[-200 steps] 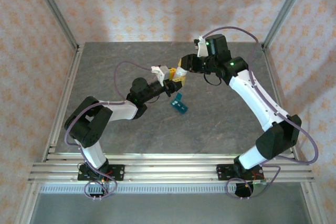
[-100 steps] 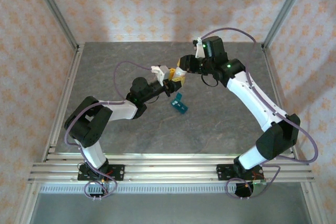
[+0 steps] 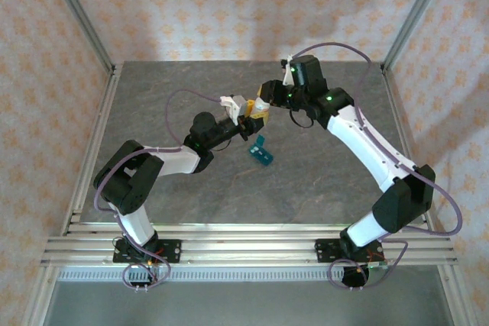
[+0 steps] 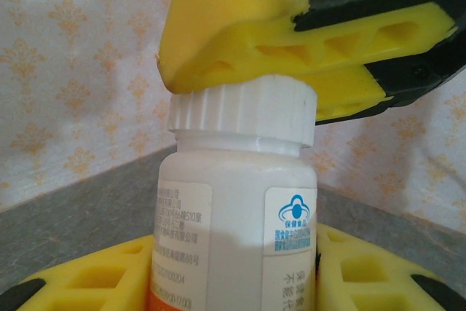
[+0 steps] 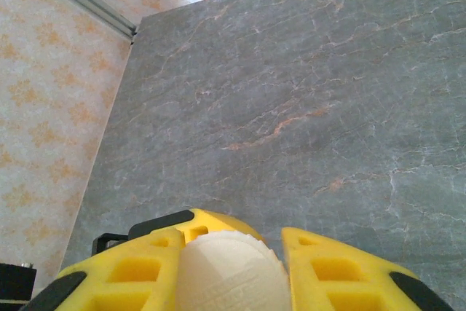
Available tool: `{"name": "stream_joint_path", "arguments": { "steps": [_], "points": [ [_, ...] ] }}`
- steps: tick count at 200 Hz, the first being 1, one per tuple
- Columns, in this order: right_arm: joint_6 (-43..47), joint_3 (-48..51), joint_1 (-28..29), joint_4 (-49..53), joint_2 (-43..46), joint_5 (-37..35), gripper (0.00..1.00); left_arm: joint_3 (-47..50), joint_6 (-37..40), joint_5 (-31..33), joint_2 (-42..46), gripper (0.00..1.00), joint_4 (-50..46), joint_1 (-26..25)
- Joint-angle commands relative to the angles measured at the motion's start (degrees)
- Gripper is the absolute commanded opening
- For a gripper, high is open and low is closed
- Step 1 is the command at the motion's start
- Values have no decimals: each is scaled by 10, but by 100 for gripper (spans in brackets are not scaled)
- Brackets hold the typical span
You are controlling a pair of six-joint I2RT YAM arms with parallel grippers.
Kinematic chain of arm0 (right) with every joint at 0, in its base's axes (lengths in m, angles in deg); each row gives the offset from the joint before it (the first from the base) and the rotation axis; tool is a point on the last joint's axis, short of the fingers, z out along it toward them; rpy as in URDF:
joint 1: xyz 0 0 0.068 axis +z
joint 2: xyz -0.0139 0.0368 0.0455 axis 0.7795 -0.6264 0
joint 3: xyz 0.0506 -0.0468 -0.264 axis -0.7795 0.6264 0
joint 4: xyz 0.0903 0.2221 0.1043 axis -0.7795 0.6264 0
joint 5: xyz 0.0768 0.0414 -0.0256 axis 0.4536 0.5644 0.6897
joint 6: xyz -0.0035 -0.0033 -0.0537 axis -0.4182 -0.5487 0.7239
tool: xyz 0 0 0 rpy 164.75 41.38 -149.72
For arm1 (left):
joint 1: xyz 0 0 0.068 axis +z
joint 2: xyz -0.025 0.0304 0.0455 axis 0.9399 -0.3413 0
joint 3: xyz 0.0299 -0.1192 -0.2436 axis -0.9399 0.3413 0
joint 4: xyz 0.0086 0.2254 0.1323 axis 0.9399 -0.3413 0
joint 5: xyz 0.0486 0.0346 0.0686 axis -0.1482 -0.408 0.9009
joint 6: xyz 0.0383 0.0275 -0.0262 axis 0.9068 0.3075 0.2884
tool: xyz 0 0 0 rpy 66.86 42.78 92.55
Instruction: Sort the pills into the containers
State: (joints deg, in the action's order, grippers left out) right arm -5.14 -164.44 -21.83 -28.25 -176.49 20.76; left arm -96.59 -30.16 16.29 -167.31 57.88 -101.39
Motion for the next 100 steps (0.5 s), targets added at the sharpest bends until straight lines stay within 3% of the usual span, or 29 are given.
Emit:
{"name": "stream_joint_path", "arguments": {
  "steps": [1,100],
  "points": [
    [-22,23,28,46,-24,11,30,-22,25,18,18,0,75,-5],
    [-99,25,59,57,-27,-81,29,-21,44,43,11,0,76,-12]
  ]
}}
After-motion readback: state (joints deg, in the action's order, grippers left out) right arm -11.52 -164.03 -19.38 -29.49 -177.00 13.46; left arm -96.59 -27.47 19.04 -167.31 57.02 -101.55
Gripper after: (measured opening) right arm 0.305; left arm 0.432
